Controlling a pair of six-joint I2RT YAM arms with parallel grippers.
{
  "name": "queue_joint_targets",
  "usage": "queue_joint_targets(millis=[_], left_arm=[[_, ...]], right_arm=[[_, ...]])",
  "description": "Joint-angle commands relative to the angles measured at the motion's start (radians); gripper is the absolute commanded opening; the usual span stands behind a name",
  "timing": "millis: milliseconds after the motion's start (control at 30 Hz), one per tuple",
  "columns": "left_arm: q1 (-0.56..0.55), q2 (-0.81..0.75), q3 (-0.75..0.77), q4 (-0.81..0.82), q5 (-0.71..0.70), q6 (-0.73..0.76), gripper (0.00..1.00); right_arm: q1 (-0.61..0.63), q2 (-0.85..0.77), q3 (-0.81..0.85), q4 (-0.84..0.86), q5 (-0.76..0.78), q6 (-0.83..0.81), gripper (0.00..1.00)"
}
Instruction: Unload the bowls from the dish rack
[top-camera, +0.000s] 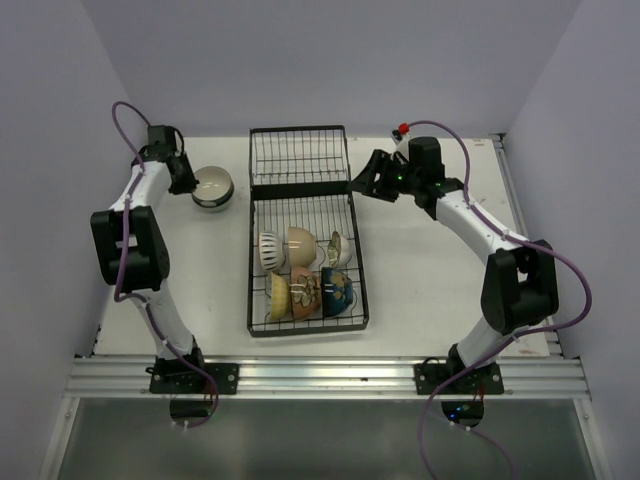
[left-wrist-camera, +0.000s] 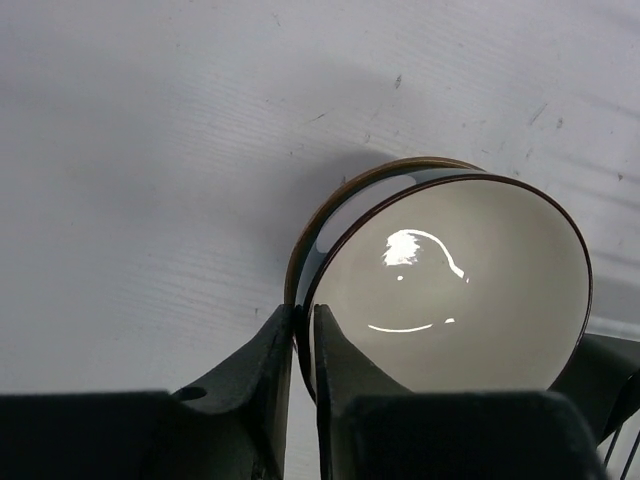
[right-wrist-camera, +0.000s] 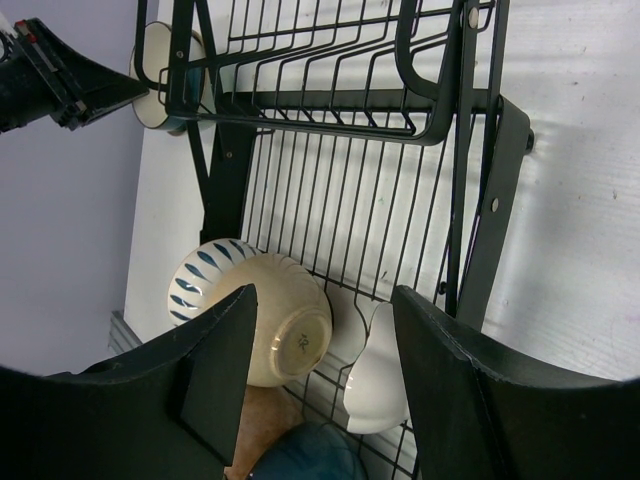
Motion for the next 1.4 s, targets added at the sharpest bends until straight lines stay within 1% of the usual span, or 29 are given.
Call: queue_joint_targets(millis=[0,67,100,167,200,267,300,400,533,567,600,633,700,833,967,1067,1167,1200,1233,1267,1333,1367], left_arm=[[0.012,-0.002,0.008,0.037,0.018,-0.004,0.20],[0.012,-0.009,0.006,0.039,0.016,-0.004,0.26],[0.012,-0.012,0.006,0.039,0.016,-0.002,0.40],[0.012,-0.028,0.006,0.039,0.018,-0.004,0.52],[0.013,-0.035,0.005,0.042,0.016,-0.004,0.61],[0.012,-0.068,0.003,0.049,0.040,-0.004,0.65],[0.012,-0.078,0.003,0.051,0.042,-0.004,0.70],[0.012,-0.141,-0.003,0.060,0.053,-0.002,0.75],[0.012,-0.245,-0.066,0.080,0.084,-0.005,0.77],[0.012,-0.302,-0.092,0.114,0.113,-0.010,0.77],[0.013,-0.330,-0.159,0.129,0.120,-0.015,0.77],[0.012,-0.383,-0.188,0.146,0.130,-0.018,0.77],[0.012,-0.426,-0.260,0.178,0.145,-0.019,0.77],[0.010,-0.499,-0.301,0.178,0.168,0.005,0.77],[0.007,-0.565,-0.362,0.203,0.229,0.002,0.77],[-0.031,-0.638,-0.438,0.249,0.310,-0.027,0.77],[-0.132,-0.722,-0.533,0.275,0.347,-0.039,0.77],[-0.140,-0.747,-0.561,0.280,0.357,-0.047,0.77],[-0.171,-0.790,-0.584,0.286,0.378,-0.062,0.77],[-0.177,-0.808,-0.604,0.289,0.430,-0.074,0.77],[-0.178,-0.853,-0.652,0.283,0.481,-0.105,0.77],[-0.180,-0.865,-0.666,0.280,0.543,-0.114,0.77]], right_arm=[[-0.005,-0.021,0.016,0.001,-0.025,-0.015,0.61],[-0.005,-0.021,0.018,0.000,-0.027,-0.015,0.61],[-0.006,-0.021,0.019,0.000,-0.028,-0.015,0.61],[-0.005,-0.022,0.021,-0.002,-0.030,-0.013,0.62],[-0.006,-0.025,0.024,-0.003,-0.030,-0.013,0.62],[-0.005,-0.027,0.027,-0.008,-0.030,-0.013,0.63],[-0.006,-0.028,0.034,-0.012,-0.028,-0.013,0.64],[-0.005,-0.030,0.041,-0.023,-0.030,-0.015,0.66],[-0.005,-0.030,0.050,-0.048,-0.028,-0.019,0.67],[-0.005,-0.030,0.054,-0.063,-0.027,-0.021,0.67],[-0.005,-0.028,0.064,-0.072,-0.025,-0.027,0.67],[-0.005,-0.027,0.070,-0.083,-0.022,-0.032,0.67],[-0.005,-0.027,0.087,-0.111,-0.019,-0.045,0.67],[-0.005,-0.034,0.085,-0.120,-0.008,-0.050,0.68],[-0.005,-0.028,0.079,-0.121,-0.010,-0.050,0.68],[-0.005,-0.027,0.084,-0.132,-0.005,-0.056,0.68],[-0.003,-0.044,0.082,-0.149,0.005,-0.071,0.68],[-0.005,-0.051,0.079,-0.150,0.011,-0.078,0.68],[-0.005,-0.056,0.076,-0.158,0.015,-0.082,0.68],[-0.003,-0.059,0.071,-0.163,0.019,-0.088,0.69],[-0.003,-0.068,0.051,-0.160,0.024,-0.096,0.69],[-0.003,-0.068,0.045,-0.157,0.022,-0.096,0.69]])
